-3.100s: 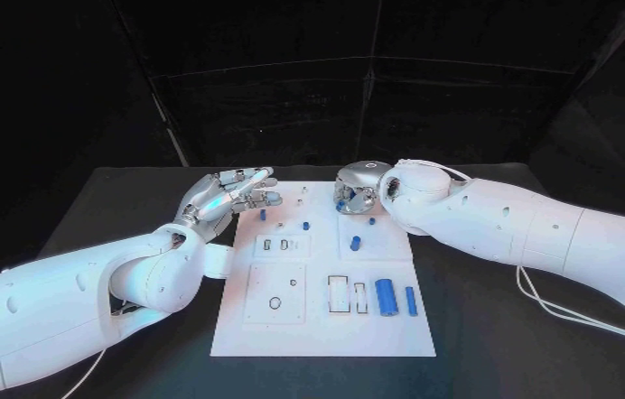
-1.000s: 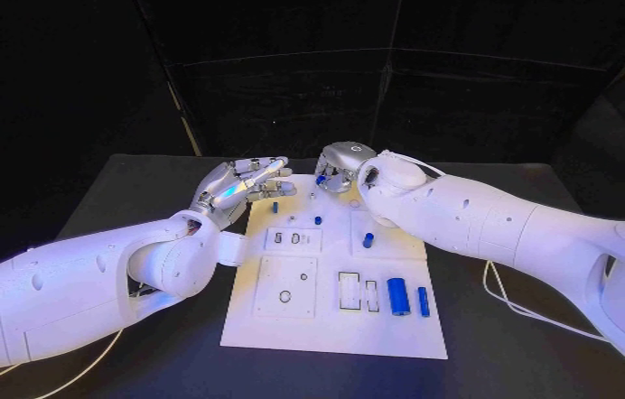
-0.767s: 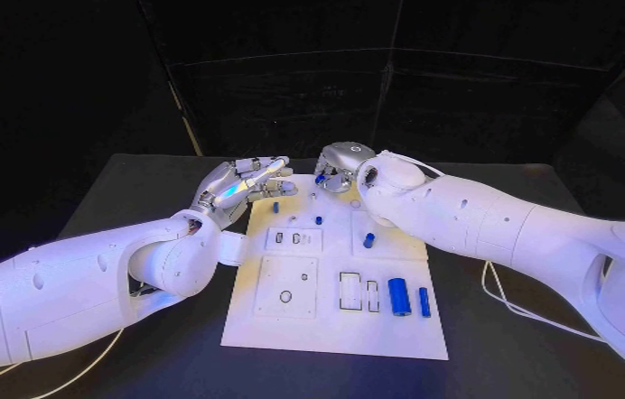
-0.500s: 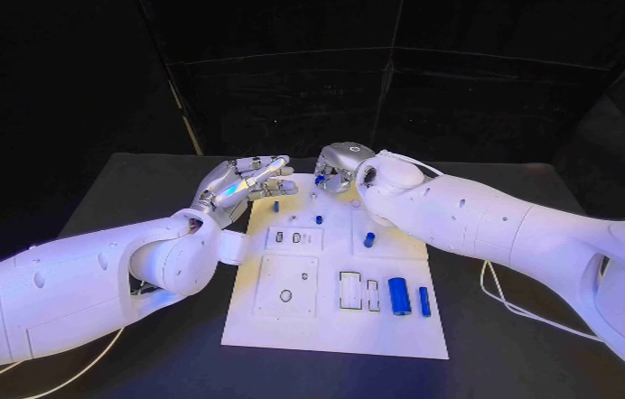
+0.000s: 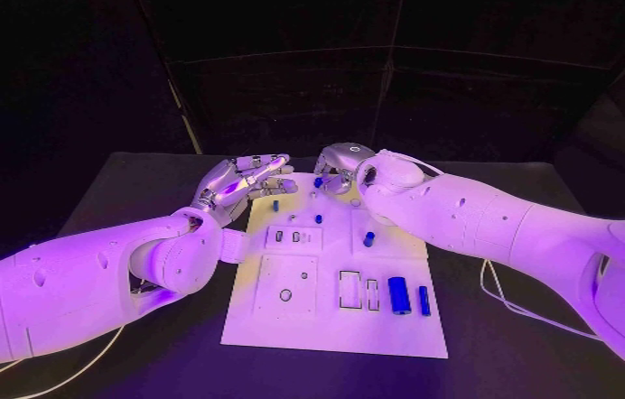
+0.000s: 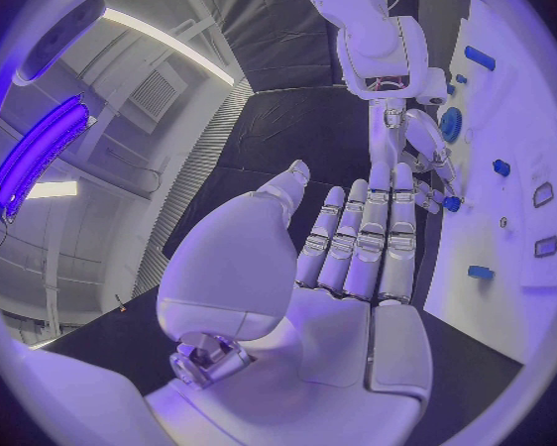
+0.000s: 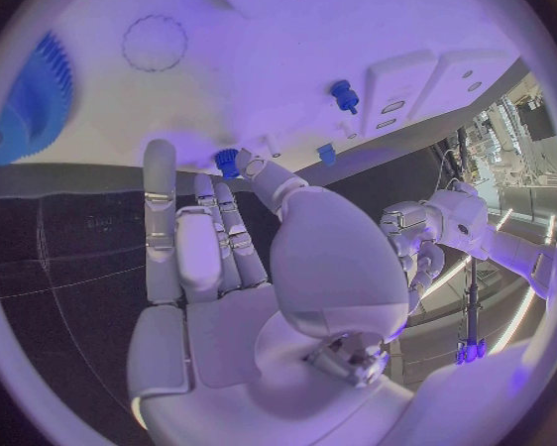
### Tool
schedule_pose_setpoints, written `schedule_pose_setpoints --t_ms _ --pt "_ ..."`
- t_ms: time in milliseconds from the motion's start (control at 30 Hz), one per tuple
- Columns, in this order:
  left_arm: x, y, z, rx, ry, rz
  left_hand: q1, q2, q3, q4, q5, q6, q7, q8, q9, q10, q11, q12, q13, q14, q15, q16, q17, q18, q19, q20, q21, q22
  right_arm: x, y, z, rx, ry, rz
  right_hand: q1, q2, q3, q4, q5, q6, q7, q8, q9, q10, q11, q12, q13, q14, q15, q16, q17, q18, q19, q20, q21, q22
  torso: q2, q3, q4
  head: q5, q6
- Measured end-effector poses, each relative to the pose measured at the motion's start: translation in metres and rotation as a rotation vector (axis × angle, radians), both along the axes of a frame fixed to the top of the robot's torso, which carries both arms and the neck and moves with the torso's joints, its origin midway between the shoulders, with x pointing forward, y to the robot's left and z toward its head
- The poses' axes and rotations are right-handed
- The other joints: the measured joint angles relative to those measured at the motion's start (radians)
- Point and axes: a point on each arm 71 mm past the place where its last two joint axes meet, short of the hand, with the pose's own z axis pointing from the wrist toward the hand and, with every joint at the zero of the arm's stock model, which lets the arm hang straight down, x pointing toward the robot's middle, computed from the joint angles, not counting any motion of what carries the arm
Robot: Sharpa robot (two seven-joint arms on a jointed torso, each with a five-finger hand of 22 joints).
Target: Assemble the parts on the task board
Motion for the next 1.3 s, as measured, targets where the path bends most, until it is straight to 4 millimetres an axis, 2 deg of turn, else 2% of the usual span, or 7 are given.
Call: schedule_pose_setpoints --t_ms 133,333,433,600,700,900,1300 --pt "0.000 0.000 0.000 0.000 0.000 0.001 0.000 0.000 0.000 0.000 0.000 0.000 0.000 -0.004 0.000 0.000 0.000 -0.004 0.000 0.000 0.000 0.000 0.001 0.000 0.000 0.000 0.000 -0.001 -0.001 -0.002 0.001 0.010 -0.013 -0.001 0.008 -0.013 -0.051 0.010 -0.009 -0.041 0.003 0.000 0.001 -0.048 0.003 0.011 0.002 -0.012 0.010 -0.027 -0.056 0.000 -0.011 0.009 -0.011 -0.008 0.000 0.0005 -0.0003 0.000 0.002" --pt "0.000 0.003 0.000 0.003 0.000 0.007 0.000 0.000 0.000 0.000 0.000 0.000 0.000 -0.004 0.000 0.000 0.000 -0.004 0.000 0.000 0.000 0.000 0.001 0.000 0.000 0.000 0.000 -0.001 -0.005 -0.025 0.009 0.052 -0.044 -0.027 0.015 -0.019 -0.107 0.031 0.057 -0.023 0.005 0.005 0.007 -0.047 0.003 0.054 0.008 -0.014 0.007 -0.027 -0.064 0.000 -0.011 0.009 -0.011 -0.011 0.000 0.0017 -0.0023 0.001 0.007" --pt "0.000 0.006 0.000 0.004 0.000 0.012 0.000 0.000 0.000 0.000 0.000 0.000 0.000 -0.004 0.000 0.000 0.000 -0.004 0.000 0.000 0.000 0.000 0.001 0.000 0.000 0.000 0.000 -0.001 -0.005 -0.047 0.020 0.092 -0.062 -0.064 0.025 -0.009 -0.114 0.038 0.082 0.001 -0.002 0.015 0.011 0.029 -0.007 0.104 0.022 -0.007 -0.001 -0.006 -0.029 0.000 -0.010 0.009 -0.011 -0.011 -0.002 0.0019 -0.0054 0.001 0.011" --pt "-0.001 0.009 0.000 0.006 0.001 0.017 0.000 0.000 0.000 0.000 0.000 0.000 0.000 -0.004 0.000 0.000 0.000 -0.004 0.000 0.000 0.000 0.000 0.001 0.000 0.000 0.000 0.000 -0.001 -0.009 -0.086 0.035 0.159 -0.054 -0.132 0.031 -0.004 -0.133 0.051 0.084 0.029 -0.025 0.018 0.011 0.243 -0.053 0.234 0.086 -0.001 -0.035 0.058 0.102 0.000 0.022 -0.023 0.013 -0.005 -0.005 0.0029 -0.0137 -0.008 0.019" --pt "-0.001 0.011 0.000 0.006 0.001 0.020 0.000 0.000 0.000 0.000 0.000 0.000 0.000 -0.004 0.000 0.000 0.000 -0.004 0.000 0.000 0.000 0.000 0.001 0.000 0.000 0.000 0.000 -0.001 -0.012 -0.107 0.038 0.188 -0.025 -0.178 0.018 -0.029 -0.169 0.062 0.088 0.026 -0.038 0.018 0.011 0.305 -0.073 0.317 0.154 0.000 -0.048 0.093 0.176 0.000 0.048 -0.045 0.040 0.027 -0.007 0.0036 -0.0187 -0.016 0.023" --pt "-0.001 0.012 0.001 0.007 0.000 0.021 0.000 0.000 0.000 0.000 0.000 0.000 0.000 -0.004 0.000 0.000 0.000 -0.004 0.000 0.000 0.000 0.000 0.001 0.000 0.000 0.000 0.000 -0.001 -0.014 -0.133 0.036 0.225 0.056 -0.259 0.039 -0.034 -0.284 0.139 0.104 0.002 -0.036 0.032 0.009 0.274 -0.069 0.867 0.752 0.000 -0.054 0.164 0.273 -0.010 0.111 -0.048 0.125 0.151 -0.009 0.0051 -0.0256 -0.026 0.023" --pt "0.001 0.013 0.000 0.009 0.000 0.025 -0.004 0.004 0.003 -0.003 0.000 0.000 0.000 -0.004 0.000 0.000 0.000 -0.004 0.000 0.004 0.004 -0.005 0.001 0.000 0.001 -0.001 0.000 -0.002 -0.012 -0.121 0.026 0.240 0.147 -0.276 0.065 -0.017 -0.364 0.219 0.104 -0.026 -0.024 0.056 0.009 0.368 -0.051 1.235 1.178 0.000 -0.039 0.193 0.273 -0.009 0.120 -0.039 0.159 0.194 -0.009 0.0079 -0.0286 -0.036 0.016"
